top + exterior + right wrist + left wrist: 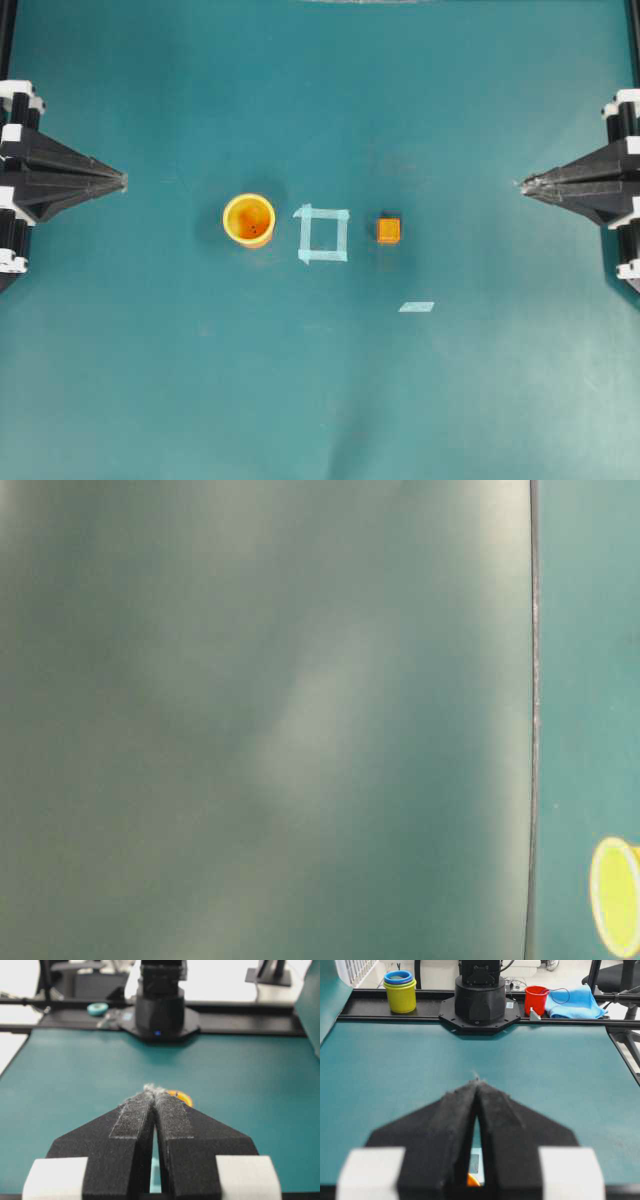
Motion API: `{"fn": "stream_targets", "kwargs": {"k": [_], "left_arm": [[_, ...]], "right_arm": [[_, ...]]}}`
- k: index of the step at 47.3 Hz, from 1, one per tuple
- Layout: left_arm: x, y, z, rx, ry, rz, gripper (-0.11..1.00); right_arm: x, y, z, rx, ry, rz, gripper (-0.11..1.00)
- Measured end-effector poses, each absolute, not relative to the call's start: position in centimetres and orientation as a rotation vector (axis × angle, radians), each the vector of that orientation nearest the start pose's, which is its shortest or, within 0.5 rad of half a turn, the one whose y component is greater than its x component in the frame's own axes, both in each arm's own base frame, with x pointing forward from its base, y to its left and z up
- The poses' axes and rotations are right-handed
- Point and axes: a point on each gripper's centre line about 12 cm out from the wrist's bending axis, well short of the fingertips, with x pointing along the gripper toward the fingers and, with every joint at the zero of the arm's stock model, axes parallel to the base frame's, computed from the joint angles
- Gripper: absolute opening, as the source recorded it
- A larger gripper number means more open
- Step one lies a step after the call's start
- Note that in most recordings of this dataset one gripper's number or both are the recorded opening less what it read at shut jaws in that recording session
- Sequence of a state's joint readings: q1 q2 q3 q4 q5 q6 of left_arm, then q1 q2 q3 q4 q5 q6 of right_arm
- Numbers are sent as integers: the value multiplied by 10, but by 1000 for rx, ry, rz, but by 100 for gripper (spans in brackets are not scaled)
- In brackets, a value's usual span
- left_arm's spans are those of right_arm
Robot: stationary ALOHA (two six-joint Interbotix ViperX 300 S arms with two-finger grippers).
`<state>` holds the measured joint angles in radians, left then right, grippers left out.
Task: Move the cup to the right with left arm.
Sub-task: 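Open the left gripper at the left edge of the table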
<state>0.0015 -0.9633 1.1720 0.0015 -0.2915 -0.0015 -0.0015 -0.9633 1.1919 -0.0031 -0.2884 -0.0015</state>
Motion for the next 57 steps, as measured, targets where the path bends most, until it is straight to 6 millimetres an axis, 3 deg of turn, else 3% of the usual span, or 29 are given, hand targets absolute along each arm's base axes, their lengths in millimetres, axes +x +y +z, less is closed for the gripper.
{"fn": "stream_targets", "kwargs": {"k": [23, 50, 54, 57], "left_arm": [[201, -3, 280, 8, 35, -18, 0], [217, 0, 257, -6, 144, 0, 0], [218, 1, 255, -8, 152, 5, 6], [220, 3, 253, -9, 161, 12, 16]], "right_arm": [[199, 1, 293, 12, -75, 5, 0], [200, 1, 291, 12, -69, 7, 0], [200, 1, 291, 12, -69, 7, 0], [200, 1, 291, 12, -67, 7, 0]]}}
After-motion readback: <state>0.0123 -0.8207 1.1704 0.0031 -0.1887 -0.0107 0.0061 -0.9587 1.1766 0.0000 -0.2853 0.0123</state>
